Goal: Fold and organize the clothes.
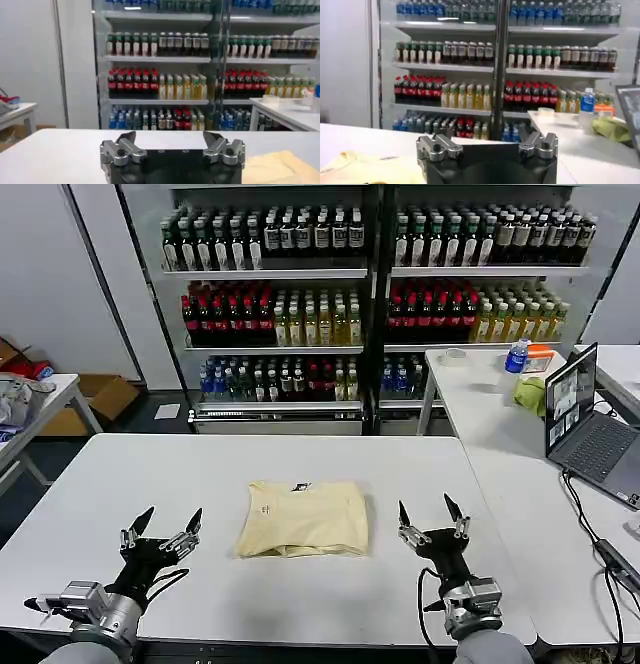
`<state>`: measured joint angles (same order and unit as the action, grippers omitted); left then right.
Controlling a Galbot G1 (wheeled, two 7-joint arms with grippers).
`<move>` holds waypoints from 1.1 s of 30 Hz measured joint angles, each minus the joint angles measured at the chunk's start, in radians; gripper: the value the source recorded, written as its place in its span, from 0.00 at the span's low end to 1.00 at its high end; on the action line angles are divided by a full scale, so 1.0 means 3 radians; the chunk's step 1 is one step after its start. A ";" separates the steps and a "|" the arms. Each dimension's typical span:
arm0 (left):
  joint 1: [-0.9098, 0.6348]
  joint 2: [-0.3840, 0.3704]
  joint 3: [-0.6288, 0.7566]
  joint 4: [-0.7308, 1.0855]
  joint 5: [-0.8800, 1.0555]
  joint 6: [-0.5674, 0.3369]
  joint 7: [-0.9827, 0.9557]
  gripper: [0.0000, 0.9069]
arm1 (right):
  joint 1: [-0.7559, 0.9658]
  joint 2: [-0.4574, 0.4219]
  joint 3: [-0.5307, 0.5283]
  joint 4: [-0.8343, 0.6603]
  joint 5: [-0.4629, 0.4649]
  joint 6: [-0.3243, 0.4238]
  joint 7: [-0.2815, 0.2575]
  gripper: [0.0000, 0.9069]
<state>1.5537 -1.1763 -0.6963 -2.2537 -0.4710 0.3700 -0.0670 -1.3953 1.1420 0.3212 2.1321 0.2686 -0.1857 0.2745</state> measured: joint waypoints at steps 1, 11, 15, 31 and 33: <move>-0.0005 0.0018 0.0000 0.0003 0.0004 -0.0001 0.0009 1.00 | -0.0025 0.0003 0.0014 0.0011 0.0004 -0.0003 0.0009 1.00; -0.0021 0.0109 0.0006 0.0031 0.0018 -0.0016 0.0057 1.00 | -0.0235 0.0060 0.0090 0.0097 0.0000 0.0004 0.0101 1.00; -0.0018 0.0131 0.0012 0.0031 0.0024 -0.0018 0.0072 1.00 | -0.0301 0.0074 0.0111 0.0138 -0.0037 0.0014 0.0118 1.00; 0.0011 0.0163 0.0014 0.0009 0.0035 -0.0037 0.0087 1.00 | -0.0444 0.0098 0.0181 0.0250 -0.0142 0.0012 0.0180 1.00; 0.0015 0.0162 0.0013 0.0008 0.0035 -0.0040 0.0086 1.00 | -0.0444 0.0103 0.0184 0.0255 -0.0153 0.0016 0.0194 1.00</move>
<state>1.5583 -1.1279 -0.6924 -2.2512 -0.4604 0.3581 -0.0412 -1.5287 1.1728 0.3764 2.2087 0.2228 -0.1808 0.3327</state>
